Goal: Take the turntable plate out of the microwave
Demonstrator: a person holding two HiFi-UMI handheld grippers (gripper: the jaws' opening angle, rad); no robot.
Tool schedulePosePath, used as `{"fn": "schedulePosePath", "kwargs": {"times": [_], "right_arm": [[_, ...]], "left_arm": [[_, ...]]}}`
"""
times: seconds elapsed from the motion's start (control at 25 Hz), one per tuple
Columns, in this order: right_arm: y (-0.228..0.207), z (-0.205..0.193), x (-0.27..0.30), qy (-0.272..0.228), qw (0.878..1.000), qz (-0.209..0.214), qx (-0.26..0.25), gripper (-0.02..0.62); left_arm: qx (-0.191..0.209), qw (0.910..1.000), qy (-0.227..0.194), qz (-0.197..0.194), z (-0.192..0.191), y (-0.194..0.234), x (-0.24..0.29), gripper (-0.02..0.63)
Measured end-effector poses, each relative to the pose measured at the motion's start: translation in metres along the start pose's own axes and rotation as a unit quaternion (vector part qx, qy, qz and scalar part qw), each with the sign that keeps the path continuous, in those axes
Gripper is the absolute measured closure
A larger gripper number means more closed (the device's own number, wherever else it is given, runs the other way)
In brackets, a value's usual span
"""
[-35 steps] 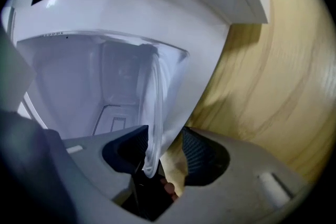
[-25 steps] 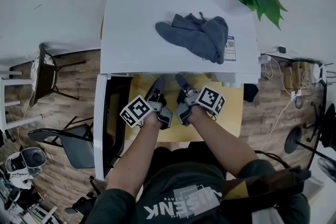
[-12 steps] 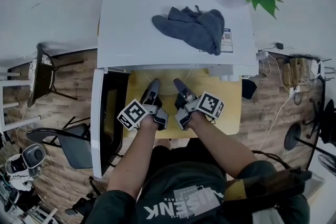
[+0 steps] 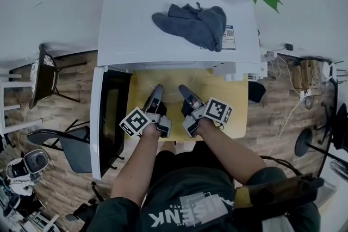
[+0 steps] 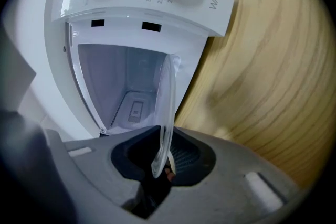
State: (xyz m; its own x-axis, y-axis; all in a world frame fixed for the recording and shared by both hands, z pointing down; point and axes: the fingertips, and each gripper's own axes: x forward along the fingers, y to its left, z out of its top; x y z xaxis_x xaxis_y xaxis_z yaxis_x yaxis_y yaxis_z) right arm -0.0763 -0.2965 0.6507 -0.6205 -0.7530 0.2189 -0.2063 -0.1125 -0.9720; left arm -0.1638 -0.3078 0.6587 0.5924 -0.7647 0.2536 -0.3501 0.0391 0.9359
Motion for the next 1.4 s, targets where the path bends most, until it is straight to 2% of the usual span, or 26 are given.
{"fn": "schedulePosePath", "kwargs": {"times": [0.08,0.24,0.28,0.36,0.48,0.68,1.0,1.16,1.24,1.28,1.32,1.36,1.4], "right_arm": [[0.004,-0.003,-0.004,0.01,1.0,0.006,-0.013,0.535],[0.013,-0.006,-0.01,0.032,0.999,0.021,-0.026,0.538],[0.015,-0.007,-0.013,0.036,0.999,0.024,-0.027,0.537],[0.018,-0.007,-0.017,0.046,0.998,0.031,-0.03,0.537],[0.023,-0.01,-0.026,0.06,0.997,0.038,-0.042,0.534],[0.028,-0.018,-0.04,0.087,0.994,0.045,-0.047,0.529],[0.044,-0.027,-0.068,0.138,0.986,0.072,-0.066,0.528],[0.052,-0.037,-0.085,0.148,0.984,0.065,-0.081,0.527],[0.063,-0.046,-0.09,0.147,0.983,0.081,-0.078,0.527],[0.066,-0.05,-0.092,0.146,0.982,0.083,-0.083,0.526],[0.068,-0.054,-0.095,0.143,0.982,0.084,-0.09,0.526],[0.071,-0.059,-0.098,0.139,0.982,0.084,-0.097,0.525],[0.073,-0.063,-0.1,0.134,0.982,0.083,-0.101,0.525]], "left_arm": [[0.005,1.0,-0.005,-0.005,-0.003,-0.002,-0.007,0.526],[0.077,0.9959,-0.01,0.046,0.001,0.003,-0.028,0.526],[0.066,0.997,-0.017,0.038,-0.002,-0.001,-0.03,0.526],[0.014,0.9993,-0.033,-0.004,-0.012,-0.014,-0.028,0.528],[-0.055,0.9963,-0.053,-0.04,-0.025,-0.036,-0.03,0.526],[-0.101,0.9902,-0.084,-0.047,-0.04,-0.051,-0.045,0.526],[-0.098,0.986,-0.127,-0.045,-0.063,-0.071,-0.071,0.525],[-0.109,0.9837,-0.133,-0.052,-0.072,-0.084,-0.088,0.526],[-0.091,0.9873,-0.124,-0.039,-0.075,-0.083,-0.101,0.526],[-0.068,0.9909,-0.114,-0.023,-0.074,-0.078,-0.109,0.526],[-0.025,0.9947,-0.1,0.003,-0.072,-0.07,-0.119,0.525],[0.028,0.9956,-0.084,0.031,-0.068,-0.062,-0.129,0.525],[0.065,0.9945,-0.071,0.042,-0.066,-0.059,-0.137,0.525]]}}
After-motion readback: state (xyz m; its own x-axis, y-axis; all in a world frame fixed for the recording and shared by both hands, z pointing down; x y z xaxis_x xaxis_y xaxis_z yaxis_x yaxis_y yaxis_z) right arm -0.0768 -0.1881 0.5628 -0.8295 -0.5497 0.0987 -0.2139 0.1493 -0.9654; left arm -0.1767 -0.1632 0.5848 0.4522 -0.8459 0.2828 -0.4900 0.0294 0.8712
